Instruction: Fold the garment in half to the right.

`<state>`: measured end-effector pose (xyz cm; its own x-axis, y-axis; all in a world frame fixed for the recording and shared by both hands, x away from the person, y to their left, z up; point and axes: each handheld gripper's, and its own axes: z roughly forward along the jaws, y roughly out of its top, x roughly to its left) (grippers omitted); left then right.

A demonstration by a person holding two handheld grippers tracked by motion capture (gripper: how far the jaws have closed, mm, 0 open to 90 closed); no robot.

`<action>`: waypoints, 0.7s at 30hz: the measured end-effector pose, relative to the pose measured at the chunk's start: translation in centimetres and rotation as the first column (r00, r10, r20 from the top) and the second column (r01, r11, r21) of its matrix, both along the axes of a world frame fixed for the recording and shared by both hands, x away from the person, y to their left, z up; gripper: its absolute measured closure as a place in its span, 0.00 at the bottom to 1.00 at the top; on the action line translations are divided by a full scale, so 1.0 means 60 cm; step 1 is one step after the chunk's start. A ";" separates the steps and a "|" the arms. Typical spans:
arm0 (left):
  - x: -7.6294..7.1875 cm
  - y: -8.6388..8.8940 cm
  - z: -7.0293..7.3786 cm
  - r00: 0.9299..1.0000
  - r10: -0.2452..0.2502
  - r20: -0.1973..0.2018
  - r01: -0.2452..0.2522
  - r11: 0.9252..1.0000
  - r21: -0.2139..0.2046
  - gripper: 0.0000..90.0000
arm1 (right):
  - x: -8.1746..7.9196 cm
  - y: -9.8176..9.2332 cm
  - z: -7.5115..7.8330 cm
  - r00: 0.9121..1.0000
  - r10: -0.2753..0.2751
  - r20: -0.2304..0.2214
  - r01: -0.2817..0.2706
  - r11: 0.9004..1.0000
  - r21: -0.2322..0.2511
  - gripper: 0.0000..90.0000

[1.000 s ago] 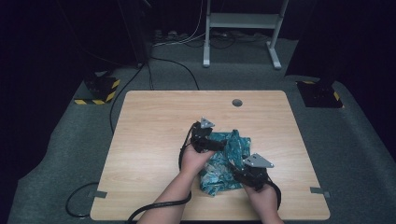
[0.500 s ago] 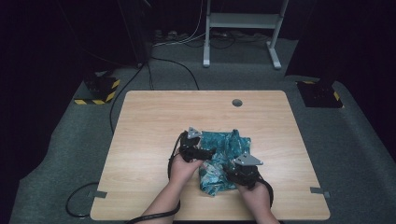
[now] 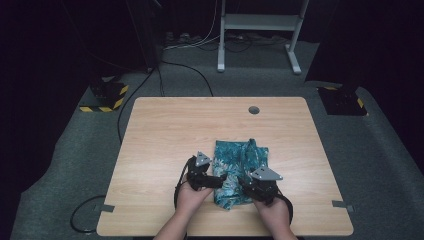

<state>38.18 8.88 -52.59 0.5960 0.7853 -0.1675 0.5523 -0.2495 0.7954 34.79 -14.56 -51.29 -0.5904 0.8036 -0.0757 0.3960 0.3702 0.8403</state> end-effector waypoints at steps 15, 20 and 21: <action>-0.017 0.007 -0.027 1.000 -0.001 -0.011 0.002 1.000 0.005 0.04 | 0.003 -0.035 -0.019 0.998 -0.006 -0.059 0.006 1.000 0.010 0.98; -0.017 0.009 -0.028 1.000 0.001 -0.014 -0.001 1.000 -0.008 0.04 | -0.026 -0.055 0.013 0.999 0.015 -0.042 -0.011 0.995 0.094 0.98; -0.017 0.010 -0.028 1.000 0.000 -0.012 -0.001 1.000 -0.010 0.04 | -0.032 -0.060 0.016 0.999 0.013 -0.037 -0.008 0.994 0.111 0.98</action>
